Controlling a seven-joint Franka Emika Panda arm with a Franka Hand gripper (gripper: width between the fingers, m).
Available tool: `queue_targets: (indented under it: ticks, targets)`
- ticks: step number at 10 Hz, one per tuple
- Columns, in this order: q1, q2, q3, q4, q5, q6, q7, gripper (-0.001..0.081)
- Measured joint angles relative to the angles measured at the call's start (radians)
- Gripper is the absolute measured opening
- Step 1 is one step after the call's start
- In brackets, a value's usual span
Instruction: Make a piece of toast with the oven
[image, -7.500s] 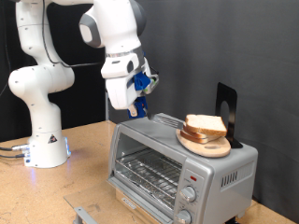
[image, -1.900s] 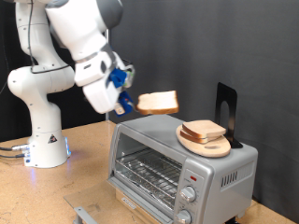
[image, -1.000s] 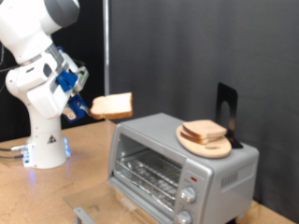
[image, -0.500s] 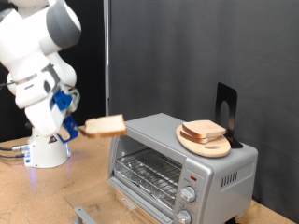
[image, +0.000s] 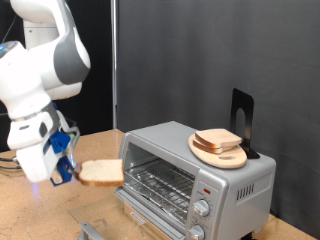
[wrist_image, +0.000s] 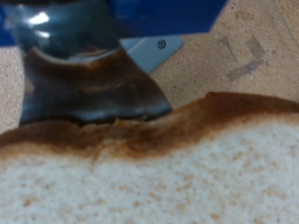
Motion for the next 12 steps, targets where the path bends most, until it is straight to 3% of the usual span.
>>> queue_targets:
  ticks: [3, 7, 10, 12]
  targets:
    - [-0.004, 0.039, -0.006, 0.002, 0.032, 0.022, -0.039, 0.0325]
    - [0.000, 0.044, 0.000, -0.001, 0.017, 0.023, -0.015, 0.0325]
    - [0.020, 0.044, 0.041, -0.009, -0.050, 0.041, 0.082, 0.0325]
    - [0.040, 0.044, 0.074, -0.023, -0.049, 0.085, 0.093, 0.0325]
